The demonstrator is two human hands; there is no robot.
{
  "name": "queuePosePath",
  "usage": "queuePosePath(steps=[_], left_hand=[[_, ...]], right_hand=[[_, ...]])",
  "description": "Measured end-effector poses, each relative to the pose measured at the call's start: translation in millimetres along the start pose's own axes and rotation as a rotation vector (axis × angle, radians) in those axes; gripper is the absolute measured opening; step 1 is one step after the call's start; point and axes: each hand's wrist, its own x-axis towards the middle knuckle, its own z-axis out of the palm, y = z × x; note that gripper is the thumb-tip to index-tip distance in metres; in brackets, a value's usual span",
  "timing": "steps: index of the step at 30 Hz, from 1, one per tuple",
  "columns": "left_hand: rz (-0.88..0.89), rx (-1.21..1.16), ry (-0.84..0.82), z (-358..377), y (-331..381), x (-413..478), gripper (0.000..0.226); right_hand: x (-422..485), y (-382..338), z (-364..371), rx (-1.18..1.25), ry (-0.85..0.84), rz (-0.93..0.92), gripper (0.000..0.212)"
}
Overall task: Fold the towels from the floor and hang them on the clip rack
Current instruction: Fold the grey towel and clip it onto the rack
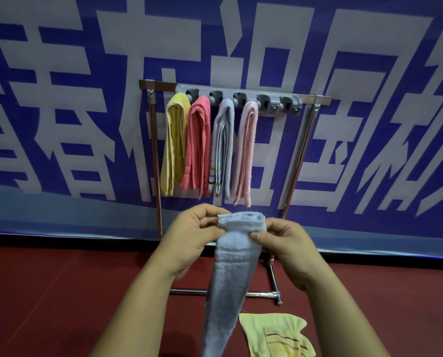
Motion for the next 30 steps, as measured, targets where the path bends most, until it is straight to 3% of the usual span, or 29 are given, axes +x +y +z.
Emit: queuePosePath(steps=[3,12,17,22,30], left_hand=[[0.065,0.025,0.067,-1.3,14.0,0.4,0.034],[0.214,0.07,0.083,-10.6,50.5,9.0,0.033],[0.151,-0.041,0.055,-15.0,39.7,9.6,0.034],[-0.086,-0.017,-0.147,-14.5,19.4,5.9,0.04],[-0.09,0.048,0.028,-5.8,-10.6,13.5,0.011]], right_hand=[[4.7,-11.5,6.3,-0.122,0.027,-0.083,0.014],[13.3,-48.4,19.6,-0.081,-0.05,-0.131,0.025],[15.5,-53.9,25.0,-0.063,0.046,-0.166,0.021],[19.7,-66.2,28.3,-0.003,0.055,-0.176,0.024],[20.9,-78.0,28.8,0.027,0.225,-0.144,0.024]])
